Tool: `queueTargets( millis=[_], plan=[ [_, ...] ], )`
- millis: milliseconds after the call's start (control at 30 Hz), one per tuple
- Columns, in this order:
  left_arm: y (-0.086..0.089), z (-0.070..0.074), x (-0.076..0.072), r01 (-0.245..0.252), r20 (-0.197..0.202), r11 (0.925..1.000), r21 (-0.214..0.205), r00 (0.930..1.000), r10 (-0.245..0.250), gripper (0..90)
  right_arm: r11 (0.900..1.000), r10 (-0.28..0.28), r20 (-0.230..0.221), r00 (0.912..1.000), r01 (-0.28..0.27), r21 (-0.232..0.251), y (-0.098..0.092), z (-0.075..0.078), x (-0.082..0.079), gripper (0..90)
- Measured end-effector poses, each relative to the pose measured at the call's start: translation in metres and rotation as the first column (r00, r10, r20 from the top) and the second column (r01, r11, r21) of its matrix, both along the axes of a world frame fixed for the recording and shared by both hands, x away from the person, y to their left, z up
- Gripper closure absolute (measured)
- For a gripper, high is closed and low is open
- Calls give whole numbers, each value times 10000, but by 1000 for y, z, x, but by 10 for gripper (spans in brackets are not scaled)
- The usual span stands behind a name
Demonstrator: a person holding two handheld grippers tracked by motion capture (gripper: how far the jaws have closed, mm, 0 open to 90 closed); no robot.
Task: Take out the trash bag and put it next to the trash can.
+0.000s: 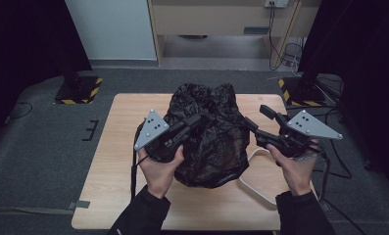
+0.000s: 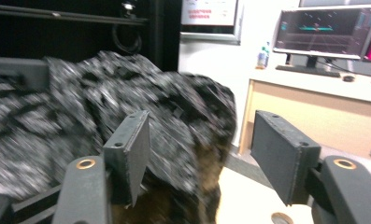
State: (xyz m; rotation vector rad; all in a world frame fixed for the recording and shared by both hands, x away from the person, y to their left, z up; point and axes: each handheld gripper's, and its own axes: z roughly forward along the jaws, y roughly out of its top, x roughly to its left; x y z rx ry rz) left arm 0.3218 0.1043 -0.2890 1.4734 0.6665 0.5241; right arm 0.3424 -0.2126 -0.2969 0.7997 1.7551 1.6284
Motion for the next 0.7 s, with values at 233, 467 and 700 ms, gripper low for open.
queueTargets(
  millis=[233, 467, 700],
  plan=[
    [0, 3, 2, -86, 71, 10000, -45, 9999, 86, 899, 9965, -827, -470, 9955, 833, 111, -26, -25, 5, 317],
    [1, 8, 3, -136, 155, 9998, -114, 9998, 138, 899, 9879, -1550, -906, 9837, 1553, -45, -44, -56, 9, 282],
    [1, 16, 3, -186, 359, 9997, -178, 9992, 192, 899, 9762, -2169, -1544, 9639, 2144, -328, -61, -98, 13, 251]
  ],
)
